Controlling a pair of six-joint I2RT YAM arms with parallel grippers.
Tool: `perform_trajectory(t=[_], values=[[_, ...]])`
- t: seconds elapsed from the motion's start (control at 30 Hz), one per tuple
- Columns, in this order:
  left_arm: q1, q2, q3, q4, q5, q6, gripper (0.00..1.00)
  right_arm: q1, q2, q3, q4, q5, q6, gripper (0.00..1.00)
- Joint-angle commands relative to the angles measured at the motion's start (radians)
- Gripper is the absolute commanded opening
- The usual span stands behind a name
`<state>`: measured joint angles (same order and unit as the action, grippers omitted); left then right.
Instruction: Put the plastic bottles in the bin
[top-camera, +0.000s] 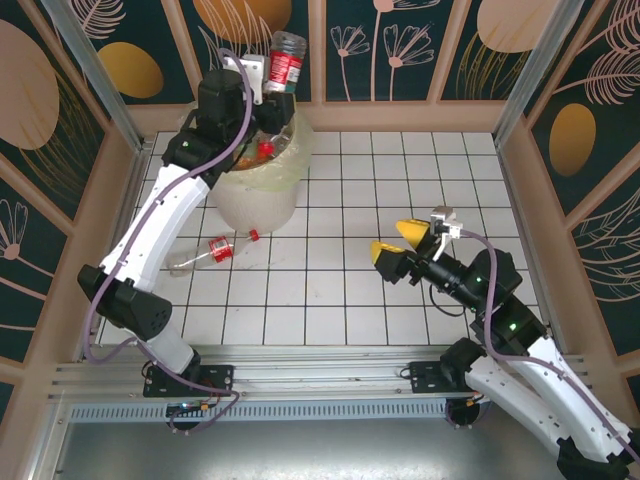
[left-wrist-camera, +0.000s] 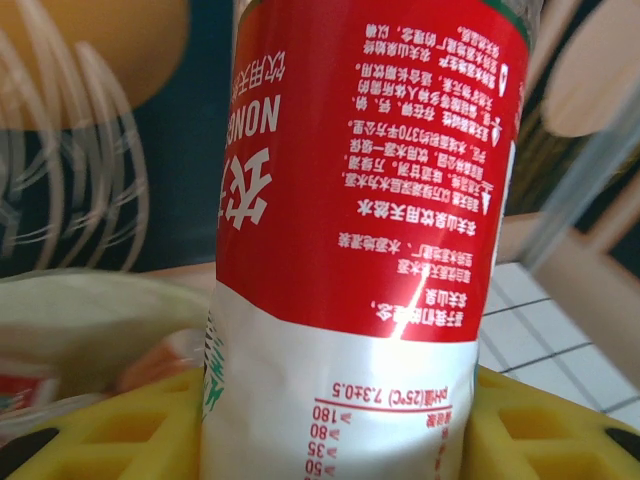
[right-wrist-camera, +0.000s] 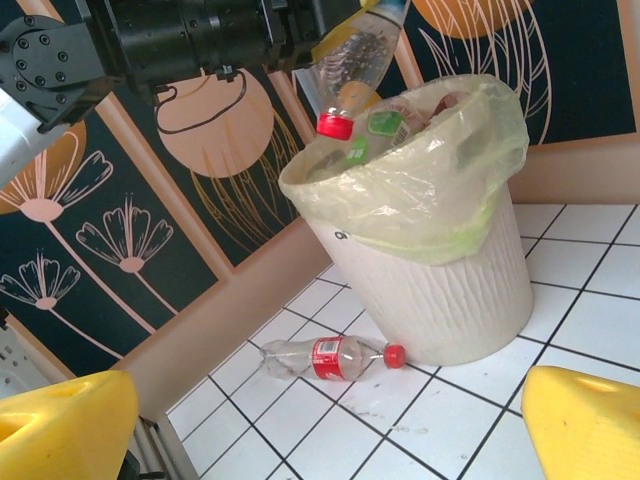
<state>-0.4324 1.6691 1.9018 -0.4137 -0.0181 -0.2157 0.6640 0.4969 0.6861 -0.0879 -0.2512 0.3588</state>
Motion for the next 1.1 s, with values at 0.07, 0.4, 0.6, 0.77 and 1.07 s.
perform_trajectory(t=[0.07,0.4,0.6,0.77,1.07], values=[[0.109,-0.013,-0.015,-0.056,-0.101,0.053,0.5,0.008,0.007,0.021,0.011,0.01,-0.014,0.99],[0.232,0.038,0.028,-0.144,-0.102,0.028,0.5,0.007,0.037,0.017,0.018,0.009,-0.002,0.99],[0.238,0.131,0.144,-0.287,-0.103,0.006,0.5,0.008,0.052,0.015,0.03,0.01,0.002,0.99],[0.237,0.149,0.158,-0.317,-0.118,0.007,0.5,0.007,0.066,0.016,0.032,0.006,0.003,0.99],[0.238,0.188,0.223,-0.399,-0.14,-0.007,0.55,0.007,0.068,0.01,0.034,0.009,0.006,0.99]])
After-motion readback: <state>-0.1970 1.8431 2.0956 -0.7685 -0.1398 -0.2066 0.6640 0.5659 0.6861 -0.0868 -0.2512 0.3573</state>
